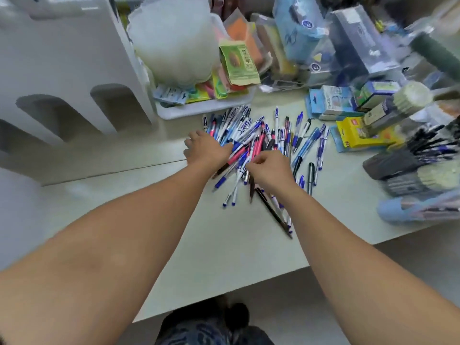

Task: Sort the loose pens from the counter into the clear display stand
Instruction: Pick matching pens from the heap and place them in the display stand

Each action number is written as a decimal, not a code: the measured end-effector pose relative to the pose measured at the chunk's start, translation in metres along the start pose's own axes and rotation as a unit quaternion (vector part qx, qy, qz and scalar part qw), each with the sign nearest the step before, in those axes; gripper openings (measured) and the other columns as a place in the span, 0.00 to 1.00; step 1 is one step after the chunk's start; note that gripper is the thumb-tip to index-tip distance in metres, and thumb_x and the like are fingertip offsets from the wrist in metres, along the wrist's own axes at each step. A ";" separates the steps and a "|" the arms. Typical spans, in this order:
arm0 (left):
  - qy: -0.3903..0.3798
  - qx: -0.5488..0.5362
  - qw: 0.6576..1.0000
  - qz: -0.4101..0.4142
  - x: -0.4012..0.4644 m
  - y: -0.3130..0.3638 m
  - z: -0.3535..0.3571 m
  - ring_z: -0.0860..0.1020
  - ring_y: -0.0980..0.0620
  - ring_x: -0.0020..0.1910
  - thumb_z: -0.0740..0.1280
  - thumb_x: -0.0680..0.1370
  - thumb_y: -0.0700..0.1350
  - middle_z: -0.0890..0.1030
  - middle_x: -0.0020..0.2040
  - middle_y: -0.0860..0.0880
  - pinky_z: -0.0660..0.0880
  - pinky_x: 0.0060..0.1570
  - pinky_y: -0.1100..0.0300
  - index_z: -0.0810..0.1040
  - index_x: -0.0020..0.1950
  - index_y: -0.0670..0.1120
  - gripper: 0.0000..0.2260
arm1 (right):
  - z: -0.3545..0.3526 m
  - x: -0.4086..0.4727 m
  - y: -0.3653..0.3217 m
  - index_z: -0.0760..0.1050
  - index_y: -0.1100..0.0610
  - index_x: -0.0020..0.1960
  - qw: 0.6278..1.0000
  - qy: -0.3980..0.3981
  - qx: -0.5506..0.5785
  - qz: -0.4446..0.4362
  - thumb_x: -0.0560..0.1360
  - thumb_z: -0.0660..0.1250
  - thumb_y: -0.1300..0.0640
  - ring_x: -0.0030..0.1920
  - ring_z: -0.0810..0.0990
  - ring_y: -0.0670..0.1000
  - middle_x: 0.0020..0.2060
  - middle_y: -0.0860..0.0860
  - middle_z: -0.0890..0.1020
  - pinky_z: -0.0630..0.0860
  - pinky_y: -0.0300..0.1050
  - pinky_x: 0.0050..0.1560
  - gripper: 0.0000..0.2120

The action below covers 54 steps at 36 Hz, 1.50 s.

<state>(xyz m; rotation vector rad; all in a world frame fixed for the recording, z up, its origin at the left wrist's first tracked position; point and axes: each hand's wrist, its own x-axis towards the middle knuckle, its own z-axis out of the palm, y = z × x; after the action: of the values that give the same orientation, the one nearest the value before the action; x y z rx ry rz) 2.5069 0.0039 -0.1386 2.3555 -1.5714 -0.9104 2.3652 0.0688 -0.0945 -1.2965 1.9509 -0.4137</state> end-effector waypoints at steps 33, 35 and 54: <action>-0.121 -0.446 0.862 -0.208 -0.129 -0.034 0.007 0.62 0.54 0.25 0.68 0.81 0.43 0.67 0.30 0.49 0.61 0.23 0.63 0.70 0.45 0.46 0.09 | 0.000 0.007 0.013 0.83 0.60 0.48 0.966 -0.221 0.074 -0.108 0.81 0.67 0.51 0.37 0.83 0.54 0.37 0.54 0.84 0.79 0.49 0.40 0.13; -0.152 -0.512 0.820 -0.206 -0.149 -0.032 -0.001 0.61 0.56 0.24 0.67 0.82 0.43 0.65 0.29 0.52 0.60 0.23 0.65 0.71 0.48 0.46 0.06 | 0.001 -0.002 0.005 0.80 0.63 0.54 0.956 -0.247 0.155 -0.038 0.83 0.64 0.49 0.36 0.81 0.52 0.39 0.55 0.82 0.78 0.45 0.37 0.16; -0.259 -0.636 0.722 -0.087 -0.263 -0.198 -0.148 0.64 0.58 0.24 0.66 0.81 0.41 0.68 0.33 0.50 0.64 0.24 0.67 0.74 0.52 0.46 0.02 | 0.092 -0.175 -0.117 0.79 0.58 0.59 0.869 -0.385 0.269 -0.158 0.81 0.65 0.63 0.45 0.83 0.52 0.46 0.57 0.84 0.81 0.47 0.51 0.08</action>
<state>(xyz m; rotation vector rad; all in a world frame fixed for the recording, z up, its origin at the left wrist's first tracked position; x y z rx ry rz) 2.6777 0.2937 -0.0067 1.2228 -0.3532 -1.9407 2.5458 0.1858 -0.0129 -1.1508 0.8699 -0.4610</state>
